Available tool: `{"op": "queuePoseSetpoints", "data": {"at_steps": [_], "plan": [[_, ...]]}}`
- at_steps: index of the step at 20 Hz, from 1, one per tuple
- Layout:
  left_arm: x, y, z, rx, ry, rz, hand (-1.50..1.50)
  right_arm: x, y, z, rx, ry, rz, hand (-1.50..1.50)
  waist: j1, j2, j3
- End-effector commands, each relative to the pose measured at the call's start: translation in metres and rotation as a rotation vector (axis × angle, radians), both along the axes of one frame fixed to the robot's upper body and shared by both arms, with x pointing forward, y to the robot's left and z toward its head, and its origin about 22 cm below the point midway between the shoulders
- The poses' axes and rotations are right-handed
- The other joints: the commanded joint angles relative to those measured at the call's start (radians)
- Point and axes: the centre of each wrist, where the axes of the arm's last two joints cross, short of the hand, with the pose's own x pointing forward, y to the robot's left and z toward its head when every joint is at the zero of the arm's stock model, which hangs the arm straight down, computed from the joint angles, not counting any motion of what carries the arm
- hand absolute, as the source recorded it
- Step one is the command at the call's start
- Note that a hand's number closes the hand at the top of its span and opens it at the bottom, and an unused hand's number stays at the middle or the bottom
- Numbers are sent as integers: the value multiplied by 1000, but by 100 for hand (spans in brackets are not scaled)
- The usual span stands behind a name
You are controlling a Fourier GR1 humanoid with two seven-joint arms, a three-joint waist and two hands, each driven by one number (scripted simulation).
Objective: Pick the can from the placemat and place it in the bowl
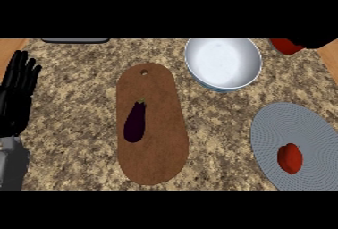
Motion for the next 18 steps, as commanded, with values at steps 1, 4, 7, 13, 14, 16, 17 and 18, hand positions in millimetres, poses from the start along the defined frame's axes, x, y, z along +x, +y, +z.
{"op": "queuePoseSetpoints", "data": {"at_steps": [1, 4, 7, 13, 14, 16, 17, 18], "plan": [[12, -1, -2, -2, -15, 4, 0, 20, 55, -15, -12, 54, 13, 150, 0, 4, 0], [22, -20, 4, 4, -8, 7, 0, 25, 69, -53, -28, 44, 4, 150, -1, 4, 1], [13, 13, 16, -4, -9, 2, 0, 30, 65, -83, -118, 53, -38, 150, 4, 5, 1], [4, 1, -2, 0, -19, -4, 0, 42, 75, -140, -63, 155, -206, 150, 12, 7, 1], [14, 6, 5, 2, -23, -4, 0, 42, 79, -141, -35, 151, -197, -150, 4, 6, 1], [25, 6, 2, -13, -18, -14, 0, 46, 78, -161, 31, 201, -192, -150, 7, 13, 1], [11, -5, 2, -15, -25, -34, 0, 49, 81, -158, 62, 199, -191, -150, 15, 8, 1], [16, -5, 8, -6, -16, -23, 0, 45, 73, -179, 124, 188, -194, -150, 22, 14, 2]]}}
